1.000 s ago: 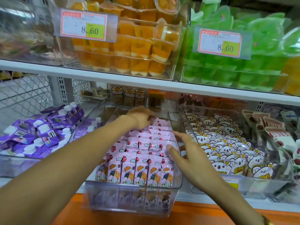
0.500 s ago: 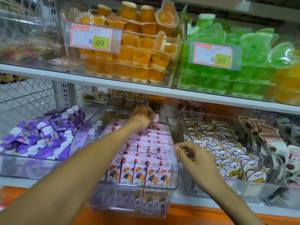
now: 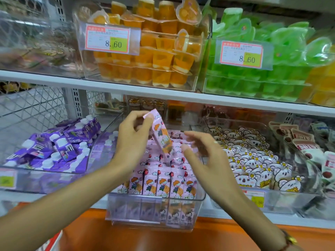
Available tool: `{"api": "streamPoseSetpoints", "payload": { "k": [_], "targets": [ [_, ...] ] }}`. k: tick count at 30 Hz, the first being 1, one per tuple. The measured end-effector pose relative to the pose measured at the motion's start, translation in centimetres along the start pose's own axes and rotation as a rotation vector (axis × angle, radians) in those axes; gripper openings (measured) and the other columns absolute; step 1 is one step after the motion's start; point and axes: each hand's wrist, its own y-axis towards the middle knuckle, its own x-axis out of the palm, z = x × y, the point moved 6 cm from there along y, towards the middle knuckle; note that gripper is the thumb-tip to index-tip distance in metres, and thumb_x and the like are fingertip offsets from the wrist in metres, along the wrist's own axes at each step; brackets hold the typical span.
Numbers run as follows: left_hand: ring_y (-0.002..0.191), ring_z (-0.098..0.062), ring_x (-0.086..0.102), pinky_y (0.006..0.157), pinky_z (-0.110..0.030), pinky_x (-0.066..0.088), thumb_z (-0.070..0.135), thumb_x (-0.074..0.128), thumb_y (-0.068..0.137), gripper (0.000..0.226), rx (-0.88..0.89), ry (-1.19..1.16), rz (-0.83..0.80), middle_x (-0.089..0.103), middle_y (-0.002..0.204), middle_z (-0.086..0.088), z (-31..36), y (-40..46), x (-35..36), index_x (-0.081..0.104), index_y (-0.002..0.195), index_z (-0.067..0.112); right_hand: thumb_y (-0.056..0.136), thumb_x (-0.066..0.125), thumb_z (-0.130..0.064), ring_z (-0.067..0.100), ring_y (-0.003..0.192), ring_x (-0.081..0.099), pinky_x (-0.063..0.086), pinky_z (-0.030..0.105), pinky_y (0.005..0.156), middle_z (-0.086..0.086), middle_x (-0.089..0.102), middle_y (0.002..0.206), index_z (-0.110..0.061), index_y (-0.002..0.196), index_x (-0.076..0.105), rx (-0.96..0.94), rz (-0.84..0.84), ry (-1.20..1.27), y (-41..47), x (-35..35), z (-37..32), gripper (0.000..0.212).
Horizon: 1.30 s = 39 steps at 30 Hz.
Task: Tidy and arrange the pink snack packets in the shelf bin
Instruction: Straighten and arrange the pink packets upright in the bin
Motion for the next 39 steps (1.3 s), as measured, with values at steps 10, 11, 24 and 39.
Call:
{"api": "streamPoseSetpoints", "payload": {
  "k": [10,11,24,39],
  "targets": [
    [0.091,0.001,0.067,0.074,-0.019,0.057,0.023,0.057,0.094,0.013,-0.179,-0.196,-0.095,0.07,0.1,0.01,-2.0,-4.0,-1.1,0.067,0.102,0.026,0.093,0.056,-0.036,-0.006,0.08,0.064,0.049,0.01,0.067,-0.022,0.067,0.094,-0.038,0.102,0.058,0.317,-0.241,0.465,-0.3,5.5,-0.2,0.009],
    [0.091,0.004,0.066,0.073,-0.018,0.056,0.023,0.058,0.094,0.013,-0.15,-0.16,-0.097,0.069,0.102,0.013,-2.0,-3.8,-1.3,0.066,0.102,0.028,0.092,0.058,-0.038,-0.006,0.085,0.064,0.049,0.012,0.076,-0.02,0.067,0.096,-0.036,0.104,0.056,0.408,-0.231,0.535,-0.2,5.6,0.4,0.012],
    [0.094,0.0,0.061,0.071,-0.02,0.052,0.033,0.076,0.079,0.038,0.088,0.153,-0.272,0.06,0.109,0.024,-1.7,-5.1,-0.1,0.053,0.107,0.043,0.095,0.055,-0.034,0.015,0.088,0.07,0.056,0.023,0.071,0.006,0.071,0.102,-0.014,0.115,0.063,0.497,-0.219,0.889,0.0,5.8,0.5,0.03],
    [0.09,0.001,0.059,0.07,-0.019,0.052,0.037,0.074,0.078,0.038,0.139,0.246,-0.282,0.061,0.103,0.024,-1.4,-4.9,-0.1,0.055,0.111,0.041,0.083,0.07,-0.021,0.008,0.082,0.071,0.053,0.015,0.065,0.0,0.073,0.095,-0.015,0.104,0.066,0.357,-0.022,0.599,0.2,3.9,0.5,0.022]
  ]
}}
